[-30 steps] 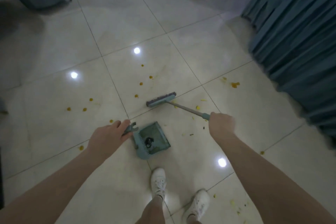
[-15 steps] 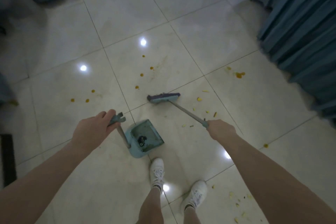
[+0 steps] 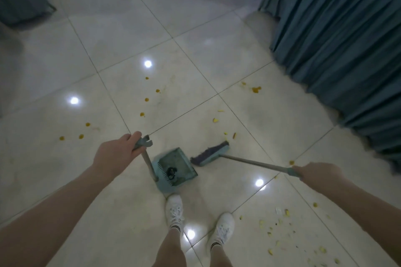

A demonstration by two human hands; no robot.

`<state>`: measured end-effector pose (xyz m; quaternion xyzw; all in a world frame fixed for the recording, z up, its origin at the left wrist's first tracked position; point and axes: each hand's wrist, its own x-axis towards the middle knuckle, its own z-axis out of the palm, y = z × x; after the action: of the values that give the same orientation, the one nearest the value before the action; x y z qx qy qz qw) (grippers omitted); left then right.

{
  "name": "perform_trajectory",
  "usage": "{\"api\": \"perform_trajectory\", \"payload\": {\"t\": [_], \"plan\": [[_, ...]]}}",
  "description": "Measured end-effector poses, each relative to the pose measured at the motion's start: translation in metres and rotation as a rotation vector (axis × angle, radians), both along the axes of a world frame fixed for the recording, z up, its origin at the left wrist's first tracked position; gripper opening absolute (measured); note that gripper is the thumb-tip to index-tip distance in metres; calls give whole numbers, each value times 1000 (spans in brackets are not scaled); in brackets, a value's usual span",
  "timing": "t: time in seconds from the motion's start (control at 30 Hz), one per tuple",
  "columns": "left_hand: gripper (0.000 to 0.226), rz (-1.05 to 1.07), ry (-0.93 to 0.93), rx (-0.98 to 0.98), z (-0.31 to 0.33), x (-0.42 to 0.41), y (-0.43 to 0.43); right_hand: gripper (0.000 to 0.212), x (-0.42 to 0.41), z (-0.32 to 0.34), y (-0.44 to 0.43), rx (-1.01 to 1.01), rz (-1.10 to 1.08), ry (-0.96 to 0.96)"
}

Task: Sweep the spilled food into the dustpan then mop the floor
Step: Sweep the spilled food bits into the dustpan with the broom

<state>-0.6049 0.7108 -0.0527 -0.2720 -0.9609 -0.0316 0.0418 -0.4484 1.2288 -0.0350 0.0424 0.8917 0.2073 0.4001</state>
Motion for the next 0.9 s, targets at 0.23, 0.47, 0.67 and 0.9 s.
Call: {"api": "perform_trajectory", "payload": {"t": [0.23,0.47,0.67,0.9], "plan": [[63,-60,7,66,1,2,26,24,22,30,31,-17,-35,67],[63,-70,18,89,1,-3,39,37,-5,33,32,-131,-239,196],[63,-48,-6,40,4,-6,49,32,-60,-16,8,-277,-483,380],[47,-49,7,-49,-2,-15,52,26,-123,-73,-18,-327,-547,406]]}}
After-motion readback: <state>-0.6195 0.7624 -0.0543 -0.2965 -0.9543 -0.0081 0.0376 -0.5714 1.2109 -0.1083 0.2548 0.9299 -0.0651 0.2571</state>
